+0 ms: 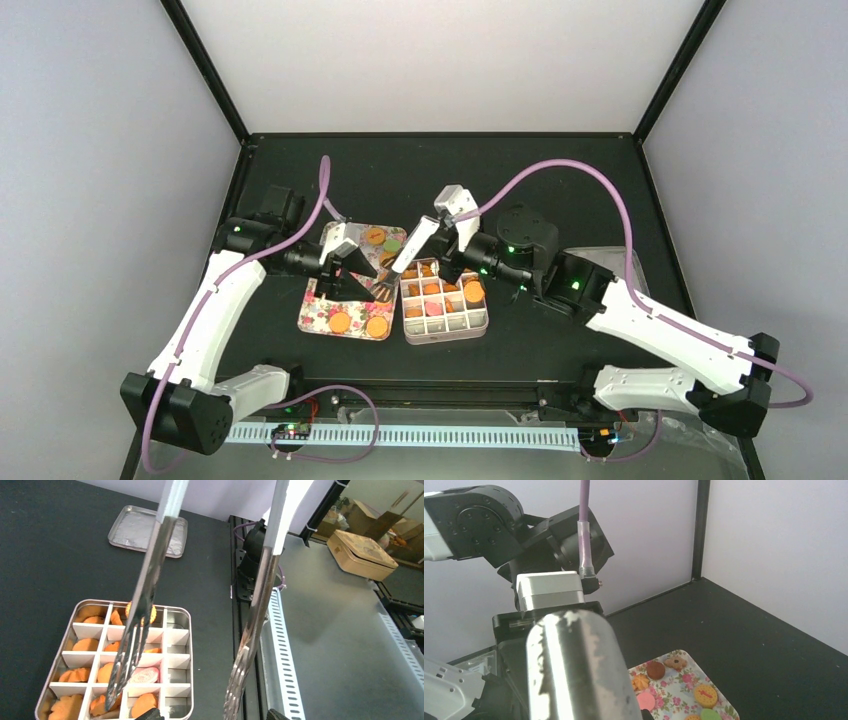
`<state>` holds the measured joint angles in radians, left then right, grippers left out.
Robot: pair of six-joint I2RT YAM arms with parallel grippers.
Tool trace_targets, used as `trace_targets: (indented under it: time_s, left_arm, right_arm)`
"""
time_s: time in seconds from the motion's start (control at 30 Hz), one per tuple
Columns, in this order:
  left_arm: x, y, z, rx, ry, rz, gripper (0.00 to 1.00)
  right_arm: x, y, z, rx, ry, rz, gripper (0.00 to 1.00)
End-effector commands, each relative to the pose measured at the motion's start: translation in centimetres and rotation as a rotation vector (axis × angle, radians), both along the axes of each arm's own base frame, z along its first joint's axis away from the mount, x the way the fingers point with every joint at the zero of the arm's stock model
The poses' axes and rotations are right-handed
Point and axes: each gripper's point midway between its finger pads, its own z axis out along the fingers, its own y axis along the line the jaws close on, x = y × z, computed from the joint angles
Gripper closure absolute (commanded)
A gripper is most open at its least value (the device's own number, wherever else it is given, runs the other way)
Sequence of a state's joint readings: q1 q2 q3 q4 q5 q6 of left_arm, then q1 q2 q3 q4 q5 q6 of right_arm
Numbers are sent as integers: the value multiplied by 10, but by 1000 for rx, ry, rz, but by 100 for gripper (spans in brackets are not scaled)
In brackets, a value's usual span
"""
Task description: Pack the cookies
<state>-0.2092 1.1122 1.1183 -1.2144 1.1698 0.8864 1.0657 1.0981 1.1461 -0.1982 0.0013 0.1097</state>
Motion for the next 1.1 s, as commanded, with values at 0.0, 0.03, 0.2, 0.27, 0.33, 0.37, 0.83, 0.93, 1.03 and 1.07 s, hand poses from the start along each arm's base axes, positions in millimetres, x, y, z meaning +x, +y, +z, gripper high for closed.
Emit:
trace_targets:
  time_s: [0.0,0.03,0.2,0.27,0.33,0.37,0.83,0.93,1.03,1.07]
  left_arm:
    - [-13,-1,15,-45,-16,-47,47]
    - [-14,-1,14,-43,-12,-50,48]
    - [-18,-1,12,-48,4,-67,67]
    - [-19,-1,13,-52,9,-74,81]
    - [-18,-1,13,-54,8,-75,96]
    - [-19,-1,14,-55,6,-75,98]
    - [-10,-5,34,-123,-29,-11,98]
    - [-10,-6,37,-132,-42,-7,98]
    - [-11,-7,36,-128,-28,-10,98]
    - [-11,-7,34,-123,-20,-12,98]
  right_arm:
    - [-7,9,39,94,-91,57,99]
    - [-7,11,39,95,-91,60,99]
    - [-4,21,40,97,-108,63,99]
    - [-4,24,41,98,-113,63,99]
    - [-5,28,43,105,-114,69,99]
    - [-5,29,43,108,-110,73,99]
    - [-17,-14,13,171,115,260,15]
    - [-19,-18,13,213,169,368,11]
    - [-15,-11,20,218,178,425,9]
    - [-14,-6,22,208,181,447,9]
